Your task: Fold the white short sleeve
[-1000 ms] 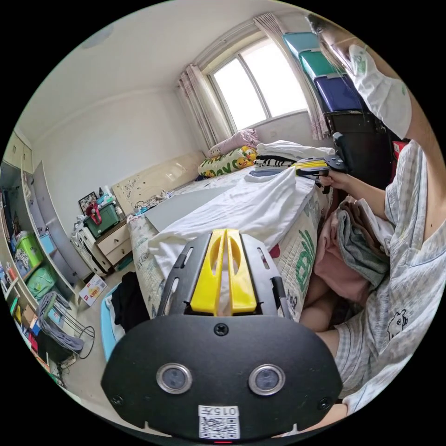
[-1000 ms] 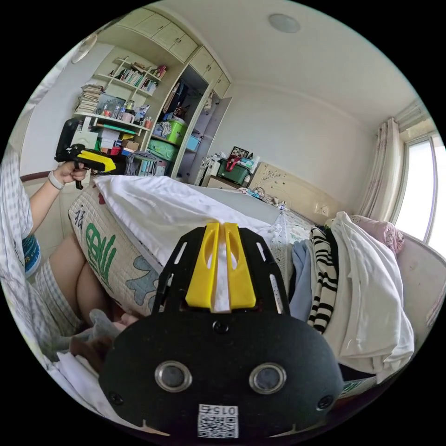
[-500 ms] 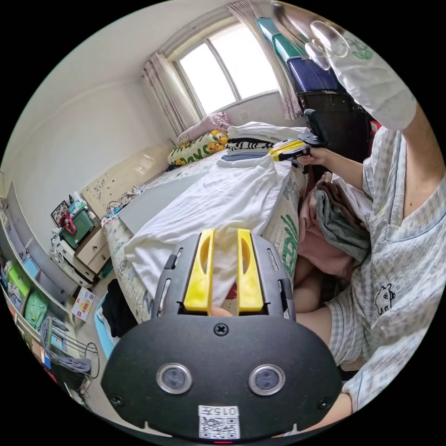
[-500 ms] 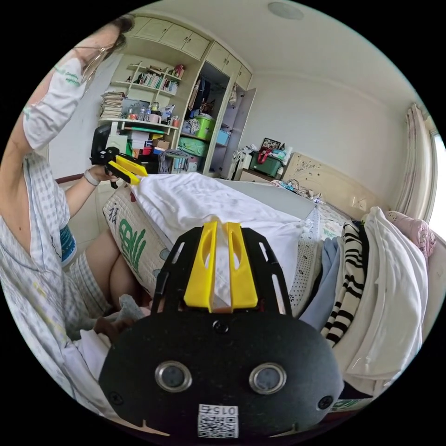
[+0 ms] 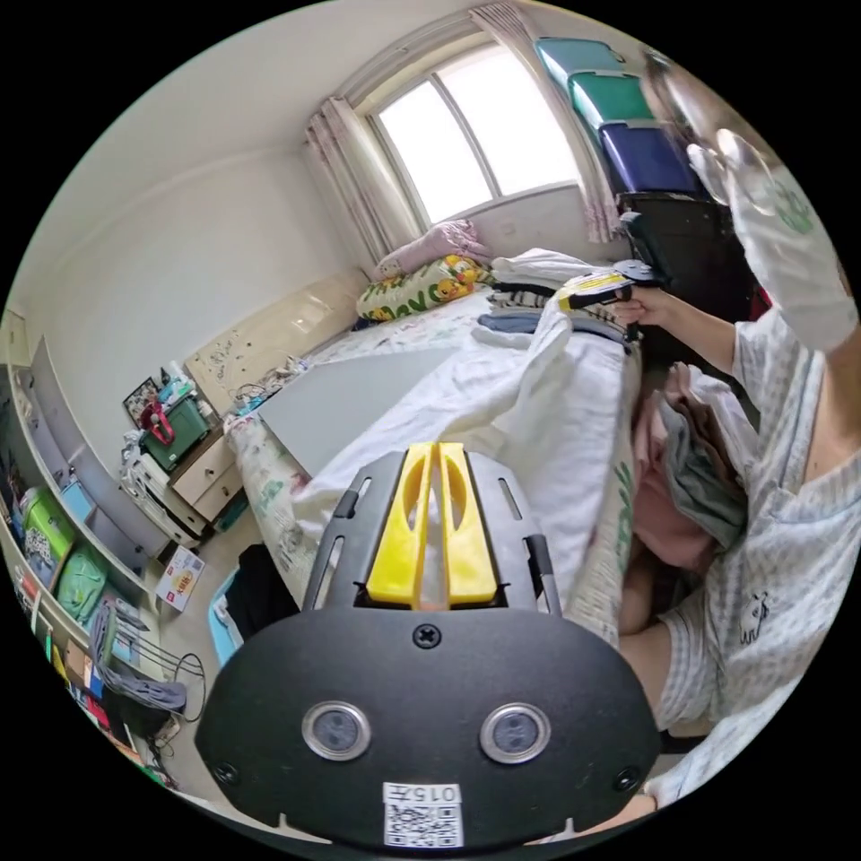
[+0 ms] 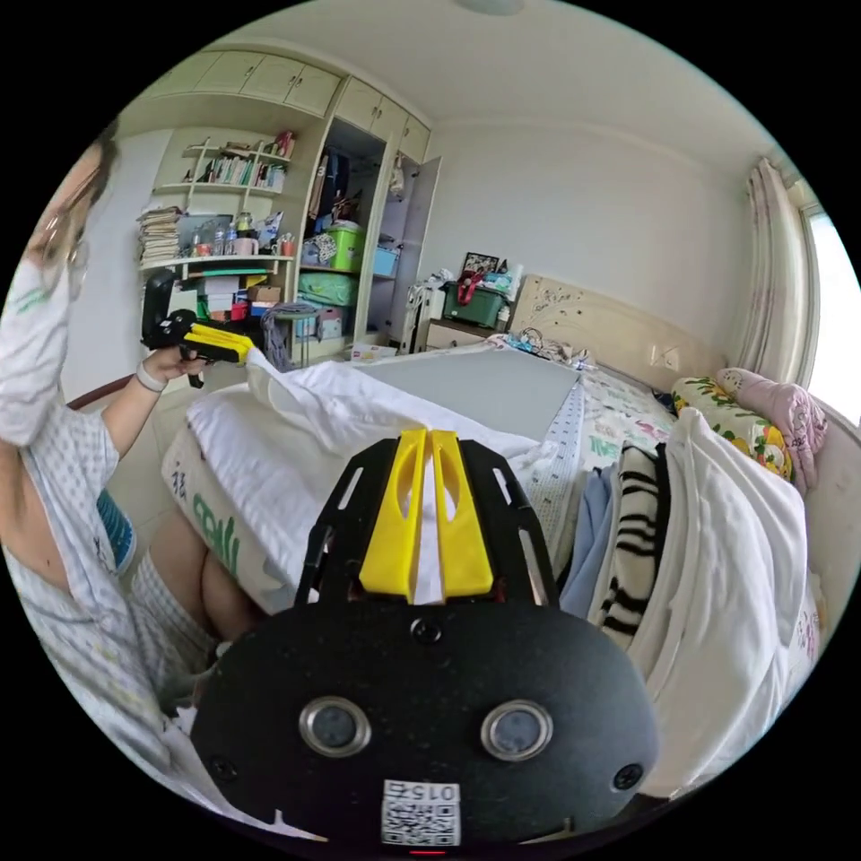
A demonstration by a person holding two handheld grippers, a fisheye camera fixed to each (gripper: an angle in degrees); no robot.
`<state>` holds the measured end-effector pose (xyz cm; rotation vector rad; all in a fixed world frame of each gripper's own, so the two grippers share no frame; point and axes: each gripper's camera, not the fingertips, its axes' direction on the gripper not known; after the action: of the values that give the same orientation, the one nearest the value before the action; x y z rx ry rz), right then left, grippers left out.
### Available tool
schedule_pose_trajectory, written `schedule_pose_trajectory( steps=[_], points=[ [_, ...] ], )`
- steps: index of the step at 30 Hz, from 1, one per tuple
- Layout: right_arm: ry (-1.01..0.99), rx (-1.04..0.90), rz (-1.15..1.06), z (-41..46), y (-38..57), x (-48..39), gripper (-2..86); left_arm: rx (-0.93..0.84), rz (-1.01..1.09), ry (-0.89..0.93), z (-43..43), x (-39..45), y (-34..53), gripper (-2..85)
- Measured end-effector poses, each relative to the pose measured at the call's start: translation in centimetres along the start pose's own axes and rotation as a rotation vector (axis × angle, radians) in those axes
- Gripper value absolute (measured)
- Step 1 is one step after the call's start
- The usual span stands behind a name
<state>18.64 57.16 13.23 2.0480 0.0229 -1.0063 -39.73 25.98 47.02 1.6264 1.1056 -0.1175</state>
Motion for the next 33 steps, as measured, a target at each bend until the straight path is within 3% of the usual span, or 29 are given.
schedule_pose_trajectory(
  steps=[4,6,9,11,13,15,17,22,27,33],
  points=[
    [0.178,0.054,0.000,3.8,-11.7,4.4,-0.1,0.098,-0.120,-0.121,5.1,-9.2,-3.9,1.2],
    [0.321,0.106,0.116,8.6,-22.0,8.6,2.0,0.178,-0.306,-0.256,10.9,-17.0,-7.8,2.3],
    [0.331,0.022,0.412,13.2,-29.4,13.9,7.2,0.173,-0.619,-0.314,17.9,-24.0,-7.9,5.3],
    [0.215,0.021,0.409,14.3,-30.1,14.3,7.0,0.214,-0.708,-0.215,20.2,-24.6,-5.5,6.1],
    [0.107,-0.011,0.265,15.1,-29.5,13.1,6.8,0.212,-0.622,-0.074,22.3,-23.5,-3.5,6.5],
    [0.069,-0.142,0.056,17.1,-27.7,11.5,7.5,0.035,-0.428,0.054,26.8,-20.8,-1.7,7.0],
    [0.021,-0.237,-0.011,18.9,-26.6,11.4,8.9,-0.128,-0.316,0.131,30.9,-18.8,-0.4,7.5],
    [-0.118,-0.450,-0.024,23.1,-28.1,12.4,13.0,-0.342,-0.188,0.128,38.2,-14.7,2.6,8.5],
    [-0.154,-0.598,-0.037,25.5,-32.6,12.7,11.7,-0.493,-0.170,0.117,42.3,-13.2,3.7,8.5],
    [-0.148,-0.580,0.094,24.7,-37.1,15.5,2.6,-0.430,-0.269,0.182,40.7,-14.2,4.6,2.3]
  ],
)
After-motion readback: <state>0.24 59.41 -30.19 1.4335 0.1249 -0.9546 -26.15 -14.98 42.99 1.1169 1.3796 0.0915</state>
